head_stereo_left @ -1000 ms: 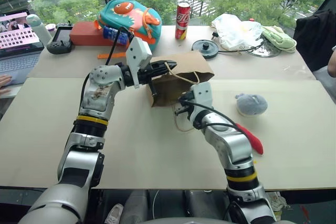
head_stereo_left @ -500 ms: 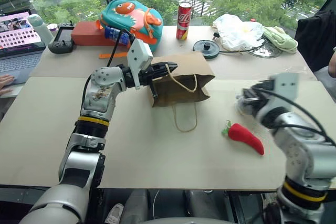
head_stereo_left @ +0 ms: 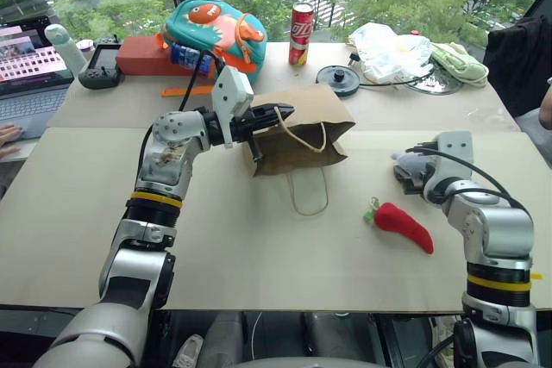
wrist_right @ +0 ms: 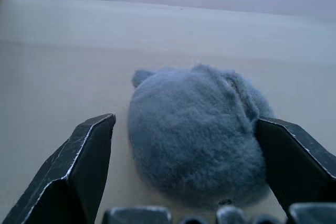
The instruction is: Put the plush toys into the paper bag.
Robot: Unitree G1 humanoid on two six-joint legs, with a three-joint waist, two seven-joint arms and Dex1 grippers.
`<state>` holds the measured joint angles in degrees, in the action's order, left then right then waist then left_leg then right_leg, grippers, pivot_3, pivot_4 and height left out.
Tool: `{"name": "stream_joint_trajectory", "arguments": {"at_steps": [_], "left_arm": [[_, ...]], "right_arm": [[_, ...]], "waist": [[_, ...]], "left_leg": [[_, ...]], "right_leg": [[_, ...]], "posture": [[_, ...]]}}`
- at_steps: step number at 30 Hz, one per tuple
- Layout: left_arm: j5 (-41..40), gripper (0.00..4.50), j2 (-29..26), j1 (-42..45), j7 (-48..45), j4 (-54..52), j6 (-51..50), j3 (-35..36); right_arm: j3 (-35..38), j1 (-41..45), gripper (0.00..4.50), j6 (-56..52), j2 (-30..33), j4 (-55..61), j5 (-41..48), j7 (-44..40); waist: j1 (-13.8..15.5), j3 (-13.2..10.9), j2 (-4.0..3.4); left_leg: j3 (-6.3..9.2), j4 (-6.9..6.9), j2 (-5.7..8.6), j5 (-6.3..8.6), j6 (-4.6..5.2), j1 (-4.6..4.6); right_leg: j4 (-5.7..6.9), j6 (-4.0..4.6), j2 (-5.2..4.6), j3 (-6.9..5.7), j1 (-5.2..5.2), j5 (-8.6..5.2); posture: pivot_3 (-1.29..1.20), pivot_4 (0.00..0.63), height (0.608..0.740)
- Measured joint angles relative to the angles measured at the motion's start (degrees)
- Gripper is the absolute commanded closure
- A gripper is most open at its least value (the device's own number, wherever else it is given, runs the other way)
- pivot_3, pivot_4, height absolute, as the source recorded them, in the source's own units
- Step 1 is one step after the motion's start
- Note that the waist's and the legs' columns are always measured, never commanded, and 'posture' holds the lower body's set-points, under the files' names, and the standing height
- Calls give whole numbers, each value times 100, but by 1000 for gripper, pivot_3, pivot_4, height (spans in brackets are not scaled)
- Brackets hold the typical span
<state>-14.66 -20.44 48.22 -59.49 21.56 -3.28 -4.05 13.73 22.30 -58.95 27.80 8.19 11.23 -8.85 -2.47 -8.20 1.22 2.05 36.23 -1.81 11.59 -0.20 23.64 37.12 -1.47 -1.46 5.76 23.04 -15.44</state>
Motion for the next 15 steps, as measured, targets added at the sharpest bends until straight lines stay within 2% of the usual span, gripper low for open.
{"name": "stream_joint_trajectory", "arguments": {"at_steps": [4,12,15], "left_arm": [[4,4500,-1,0,6,0,1,0],[5,4500,-16,0,39,0,1,5],[5,4500,-19,0,41,-1,1,7]], "right_arm": [[-19,3,1014,146,-5,-198,-109,23],[-17,6,3615,423,-69,-275,-202,145],[-18,16,3615,494,-89,-308,-205,147]], "waist": [[-9,0,0],[-11,0,0],[-12,0,0]], "left_leg": [[0,0,-1,0,0,-1],[0,1,-1,0,0,-6],[-1,0,-2,0,0,-6]], "right_leg": [[1,0,0,1,0,0],[3,0,1,1,-2,0],[3,1,1,1,-2,0]], "posture": [[0,150,739],[0,150,739],[0,150,739]]}}
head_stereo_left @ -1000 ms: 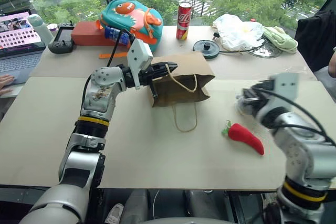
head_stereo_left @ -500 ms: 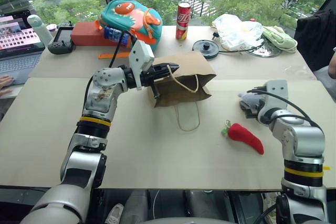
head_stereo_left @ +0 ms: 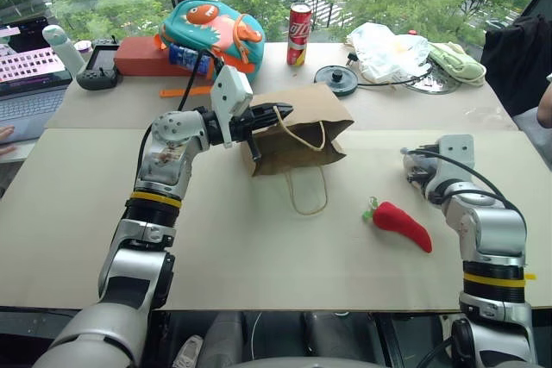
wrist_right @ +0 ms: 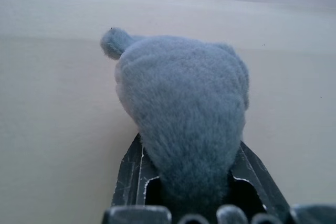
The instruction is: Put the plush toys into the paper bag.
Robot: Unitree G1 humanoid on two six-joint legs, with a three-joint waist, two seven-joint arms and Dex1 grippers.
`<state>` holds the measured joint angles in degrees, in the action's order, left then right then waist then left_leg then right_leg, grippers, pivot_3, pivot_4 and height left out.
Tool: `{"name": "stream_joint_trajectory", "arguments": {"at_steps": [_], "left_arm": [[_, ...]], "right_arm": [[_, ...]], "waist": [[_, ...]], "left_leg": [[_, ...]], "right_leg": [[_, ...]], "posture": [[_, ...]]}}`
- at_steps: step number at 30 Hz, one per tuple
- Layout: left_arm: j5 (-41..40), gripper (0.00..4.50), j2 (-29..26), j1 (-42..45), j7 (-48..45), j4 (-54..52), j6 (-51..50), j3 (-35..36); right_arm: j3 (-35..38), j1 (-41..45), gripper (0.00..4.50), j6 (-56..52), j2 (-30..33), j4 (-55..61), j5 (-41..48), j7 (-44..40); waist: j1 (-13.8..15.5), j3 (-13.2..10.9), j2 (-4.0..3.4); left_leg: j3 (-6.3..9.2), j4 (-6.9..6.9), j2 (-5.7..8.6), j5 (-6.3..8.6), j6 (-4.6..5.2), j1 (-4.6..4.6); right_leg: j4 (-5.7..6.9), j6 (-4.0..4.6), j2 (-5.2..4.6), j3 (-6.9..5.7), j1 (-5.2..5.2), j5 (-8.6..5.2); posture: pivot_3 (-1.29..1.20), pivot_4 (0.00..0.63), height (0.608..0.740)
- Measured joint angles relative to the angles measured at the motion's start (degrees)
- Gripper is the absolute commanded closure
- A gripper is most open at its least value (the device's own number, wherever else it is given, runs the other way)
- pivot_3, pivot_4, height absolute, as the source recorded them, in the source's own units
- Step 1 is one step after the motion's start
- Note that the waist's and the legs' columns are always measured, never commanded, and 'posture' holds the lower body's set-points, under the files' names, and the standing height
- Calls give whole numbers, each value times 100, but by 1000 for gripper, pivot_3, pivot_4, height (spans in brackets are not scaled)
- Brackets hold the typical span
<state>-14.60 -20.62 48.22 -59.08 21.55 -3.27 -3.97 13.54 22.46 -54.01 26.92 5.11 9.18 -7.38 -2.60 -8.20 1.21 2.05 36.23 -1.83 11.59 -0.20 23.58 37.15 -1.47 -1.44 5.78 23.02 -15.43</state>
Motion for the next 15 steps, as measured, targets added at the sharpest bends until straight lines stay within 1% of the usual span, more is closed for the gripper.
{"name": "stream_joint_trajectory", "arguments": {"at_steps": [3,5,7,9,12,15], "left_arm": [[0,4500,0,0,1,0,0,0],[-1,4500,3,1,8,2,-6,1],[-9,4500,10,6,43,9,-55,29],[-39,4500,49,16,93,8,-98,43],[-122,4500,59,22,126,8,-256,87],[-142,4500,61,64,175,9,-436,150]], "right_arm": [[-28,0,3615,115,0,-2,-4,-11],[-17,-69,3615,131,2,195,60,-112],[140,-184,3615,-48,4,955,445,-405],[440,-255,3615,-564,102,2055,1097,-785],[726,-350,3615,-1253,117,2997,1835,-1090],[671,-505,3615,-1987,-79,3717,2538,-1213]], "waist": [[-2,0,0],[6,0,-1],[9,1,-9],[19,1,-10],[27,1,-10],[25,1,-10]], "left_leg": [[-1,0,0,0,0,0],[-1,-1,1,0,0,3],[1,-1,0,0,0,14],[8,-1,1,0,0,17],[15,1,1,0,0,17],[16,5,1,0,0,15]], "right_leg": [[0,0,0,1,0,0],[1,0,0,1,2,0],[0,0,0,1,9,0],[0,0,0,-4,6,0],[-3,0,0,-9,1,0],[-1,-1,1,-10,2,0]], "posture": [[0,150,739],[0,150,739],[0,150,739],[0,150,739],[0,150,739],[0,150,739]]}}
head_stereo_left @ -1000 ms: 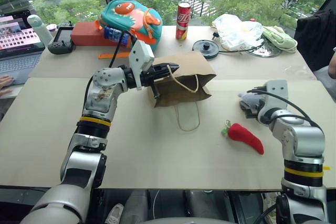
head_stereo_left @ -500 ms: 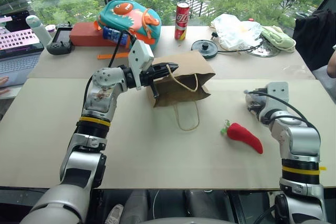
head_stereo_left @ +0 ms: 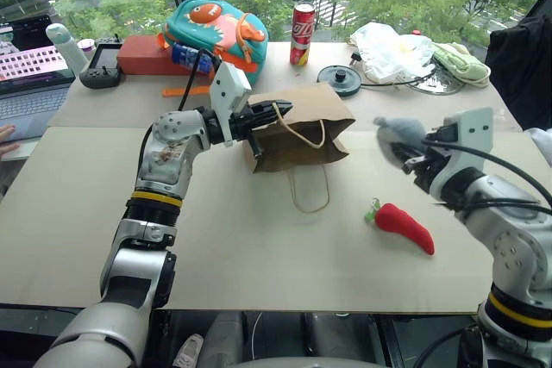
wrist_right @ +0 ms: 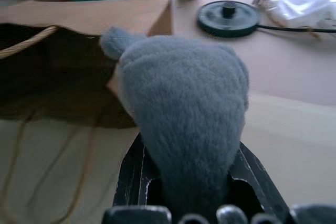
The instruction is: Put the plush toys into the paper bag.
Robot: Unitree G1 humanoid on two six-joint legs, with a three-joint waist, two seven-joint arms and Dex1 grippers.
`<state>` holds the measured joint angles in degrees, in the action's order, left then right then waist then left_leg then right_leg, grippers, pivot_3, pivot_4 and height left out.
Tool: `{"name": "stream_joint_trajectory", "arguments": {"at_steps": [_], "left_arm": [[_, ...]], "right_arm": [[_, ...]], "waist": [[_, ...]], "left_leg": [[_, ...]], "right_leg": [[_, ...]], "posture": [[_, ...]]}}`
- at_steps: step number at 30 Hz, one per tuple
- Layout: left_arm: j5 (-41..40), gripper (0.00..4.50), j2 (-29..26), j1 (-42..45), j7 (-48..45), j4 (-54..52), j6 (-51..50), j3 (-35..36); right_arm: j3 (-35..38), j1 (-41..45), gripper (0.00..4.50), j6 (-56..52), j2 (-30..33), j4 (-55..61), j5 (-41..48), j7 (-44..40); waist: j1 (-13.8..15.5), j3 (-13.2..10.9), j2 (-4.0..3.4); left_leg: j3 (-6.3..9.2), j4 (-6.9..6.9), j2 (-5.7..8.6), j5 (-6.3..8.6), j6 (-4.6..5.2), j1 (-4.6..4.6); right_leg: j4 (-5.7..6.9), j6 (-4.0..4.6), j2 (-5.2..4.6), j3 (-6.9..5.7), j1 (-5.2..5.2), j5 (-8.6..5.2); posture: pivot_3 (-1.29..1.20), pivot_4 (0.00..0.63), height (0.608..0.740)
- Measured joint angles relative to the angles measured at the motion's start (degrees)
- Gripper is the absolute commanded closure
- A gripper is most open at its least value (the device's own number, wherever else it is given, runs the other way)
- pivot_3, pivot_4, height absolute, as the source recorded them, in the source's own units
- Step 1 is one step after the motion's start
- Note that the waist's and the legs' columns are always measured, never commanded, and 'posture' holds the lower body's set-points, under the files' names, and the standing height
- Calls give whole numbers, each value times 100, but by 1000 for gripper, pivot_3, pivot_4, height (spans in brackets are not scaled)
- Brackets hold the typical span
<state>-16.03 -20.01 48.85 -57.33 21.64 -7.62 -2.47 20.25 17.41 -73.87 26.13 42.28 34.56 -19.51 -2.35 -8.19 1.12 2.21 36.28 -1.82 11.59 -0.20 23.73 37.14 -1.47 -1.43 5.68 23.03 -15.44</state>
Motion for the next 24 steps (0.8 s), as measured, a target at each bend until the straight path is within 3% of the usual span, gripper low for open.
{"name": "stream_joint_trajectory", "arguments": {"at_steps": [4,9,16,24], "left_arm": [[-13,4500,12,85,11,-2,-111,7],[-21,4500,39,103,9,-13,-181,15],[-21,4500,70,145,-16,-36,-265,18],[-18,4500,171,207,-69,-37,-265,7]], "right_arm": [[-592,-13,3615,-396,-181,389,272,119],[-1564,530,3615,-316,-647,-45,-149,754],[-2635,1575,3615,650,-1263,-1738,-1244,1410],[-2873,2694,3615,2165,-2266,-4095,-2065,1701]], "waist": [[-18,0,-1],[-26,0,-1],[-21,1,-2],[-30,2,-3]], "left_leg": [[-1,3,0,0,0,-7],[-2,2,0,-1,-2,-7],[-3,1,0,-2,-2,0],[0,-5,-1,-2,-2,-1]], "right_leg": [[2,-1,0,1,-2,0],[4,0,1,2,2,0],[3,2,-1,-1,9,1],[8,5,-2,-6,12,3]], "posture": [[0,150,739],[0,150,739],[0,150,739],[0,150,739]]}}
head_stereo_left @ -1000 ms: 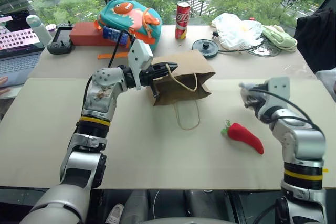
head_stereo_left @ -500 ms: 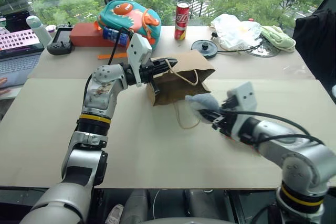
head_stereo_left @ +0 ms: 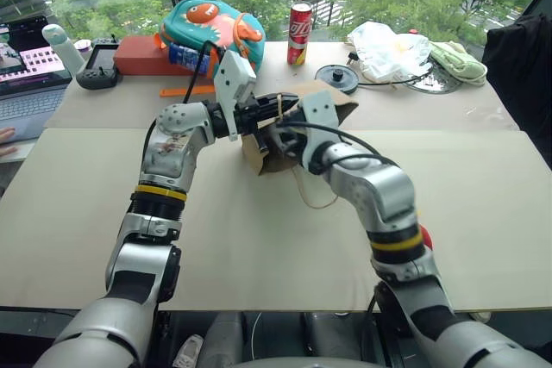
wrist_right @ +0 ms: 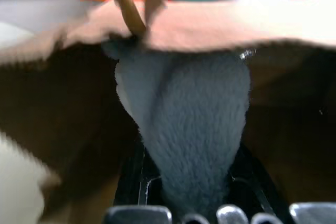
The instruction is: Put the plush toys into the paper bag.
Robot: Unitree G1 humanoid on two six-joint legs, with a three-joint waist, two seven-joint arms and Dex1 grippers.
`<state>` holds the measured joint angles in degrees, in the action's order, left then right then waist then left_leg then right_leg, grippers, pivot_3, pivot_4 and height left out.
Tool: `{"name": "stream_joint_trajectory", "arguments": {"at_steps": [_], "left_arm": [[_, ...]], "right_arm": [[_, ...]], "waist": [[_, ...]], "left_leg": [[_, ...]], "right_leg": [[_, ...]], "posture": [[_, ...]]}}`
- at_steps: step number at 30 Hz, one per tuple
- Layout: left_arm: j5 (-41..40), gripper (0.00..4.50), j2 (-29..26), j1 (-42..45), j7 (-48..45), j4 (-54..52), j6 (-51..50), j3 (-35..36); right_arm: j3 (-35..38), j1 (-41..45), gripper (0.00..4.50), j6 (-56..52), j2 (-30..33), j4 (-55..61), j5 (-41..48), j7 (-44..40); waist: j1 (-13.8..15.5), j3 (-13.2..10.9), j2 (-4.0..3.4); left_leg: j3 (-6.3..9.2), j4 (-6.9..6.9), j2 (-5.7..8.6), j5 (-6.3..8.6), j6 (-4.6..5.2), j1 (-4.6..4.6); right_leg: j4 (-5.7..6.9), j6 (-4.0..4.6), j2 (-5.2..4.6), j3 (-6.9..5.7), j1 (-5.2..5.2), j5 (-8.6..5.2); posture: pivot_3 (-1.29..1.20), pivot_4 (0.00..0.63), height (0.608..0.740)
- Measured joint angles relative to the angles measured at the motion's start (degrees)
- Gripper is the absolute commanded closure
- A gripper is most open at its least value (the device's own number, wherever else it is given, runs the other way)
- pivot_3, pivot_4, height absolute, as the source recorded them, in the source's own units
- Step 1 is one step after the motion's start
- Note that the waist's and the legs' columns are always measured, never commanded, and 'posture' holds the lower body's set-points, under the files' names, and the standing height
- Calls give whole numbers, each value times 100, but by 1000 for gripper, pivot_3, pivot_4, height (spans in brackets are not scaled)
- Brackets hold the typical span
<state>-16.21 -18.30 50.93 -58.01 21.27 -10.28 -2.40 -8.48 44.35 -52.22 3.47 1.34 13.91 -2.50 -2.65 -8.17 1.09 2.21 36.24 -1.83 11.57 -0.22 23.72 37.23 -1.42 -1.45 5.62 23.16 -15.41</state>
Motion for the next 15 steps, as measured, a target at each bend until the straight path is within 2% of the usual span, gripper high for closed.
{"name": "stream_joint_trajectory", "arguments": {"at_steps": [4,11,15], "left_arm": [[26,4500,-21,0,28,110,-2,10],[27,4500,-6,0,-13,116,7,6],[27,4500,11,2,-33,115,14,1]], "right_arm": [[235,214,2376,730,-372,-821,-152,112],[455,212,64,1058,-502,-999,-142,-28],[444,-66,64,650,-270,-228,-116,-254]], "waist": [[6,0,-1],[-1,0,-2],[8,0,-2]], "left_leg": [[2,-2,2,0,0,2],[4,-3,3,0,0,1],[6,-2,3,0,0,2]], "right_leg": [[33,1,-4,-2,2,1],[39,1,-6,-5,3,1],[40,1,-5,-7,3,1]], "posture": [[0,150,739],[0,150,739],[0,150,739]]}}
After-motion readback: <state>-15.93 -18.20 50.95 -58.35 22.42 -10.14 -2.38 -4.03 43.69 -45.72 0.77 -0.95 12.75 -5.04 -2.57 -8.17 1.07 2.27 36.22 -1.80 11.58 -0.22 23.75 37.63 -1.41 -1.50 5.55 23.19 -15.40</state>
